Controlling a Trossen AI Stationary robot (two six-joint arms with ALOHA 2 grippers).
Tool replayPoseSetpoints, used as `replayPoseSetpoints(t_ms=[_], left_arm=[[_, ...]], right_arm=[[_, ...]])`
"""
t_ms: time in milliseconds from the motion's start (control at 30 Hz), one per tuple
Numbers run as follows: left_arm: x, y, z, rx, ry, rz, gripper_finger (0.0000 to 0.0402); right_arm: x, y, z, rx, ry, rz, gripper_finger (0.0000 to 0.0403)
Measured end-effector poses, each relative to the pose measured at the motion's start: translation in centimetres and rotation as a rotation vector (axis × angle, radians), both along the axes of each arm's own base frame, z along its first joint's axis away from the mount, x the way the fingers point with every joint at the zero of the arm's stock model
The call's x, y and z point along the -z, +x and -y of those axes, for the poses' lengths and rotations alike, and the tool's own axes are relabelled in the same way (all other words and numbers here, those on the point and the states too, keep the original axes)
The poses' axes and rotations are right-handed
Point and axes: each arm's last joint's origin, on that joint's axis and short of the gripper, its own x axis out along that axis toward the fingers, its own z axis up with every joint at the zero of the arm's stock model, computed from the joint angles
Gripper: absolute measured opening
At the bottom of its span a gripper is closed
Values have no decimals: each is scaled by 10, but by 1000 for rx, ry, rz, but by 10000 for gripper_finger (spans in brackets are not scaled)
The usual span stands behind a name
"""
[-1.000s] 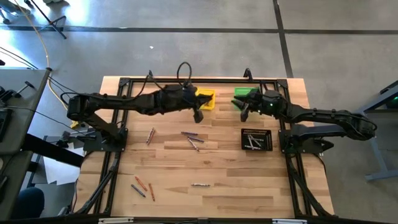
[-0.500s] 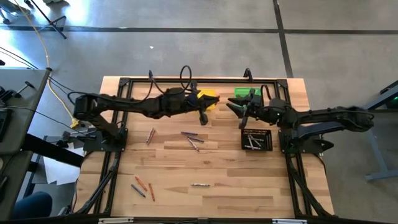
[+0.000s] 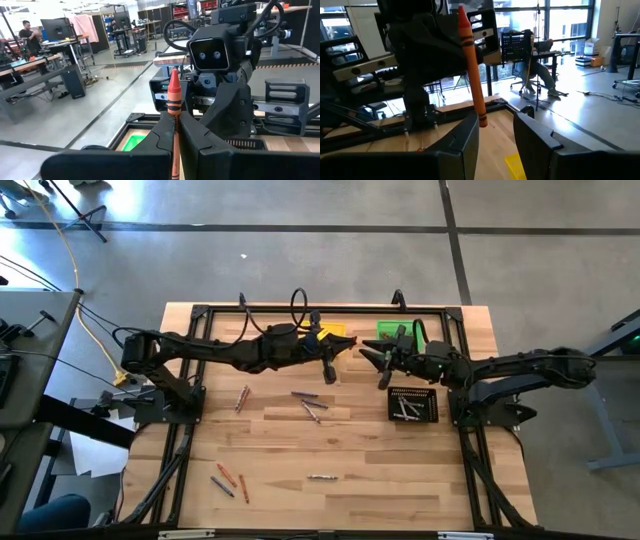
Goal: Sort crayons
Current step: Put the orange crayon into the green bin
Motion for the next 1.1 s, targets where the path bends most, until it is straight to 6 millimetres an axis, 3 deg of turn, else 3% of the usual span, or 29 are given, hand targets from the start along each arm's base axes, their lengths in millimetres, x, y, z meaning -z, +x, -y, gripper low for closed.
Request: replayPoseSetpoints(t_ms=[633, 1100], left_arm=[[-2, 0, 1, 2, 1, 15, 0], [0, 0, 1, 4, -1, -8, 0]], right_arm=[[5, 15, 2, -2, -3, 59, 117], [0, 50, 6, -10, -46, -16, 117]])
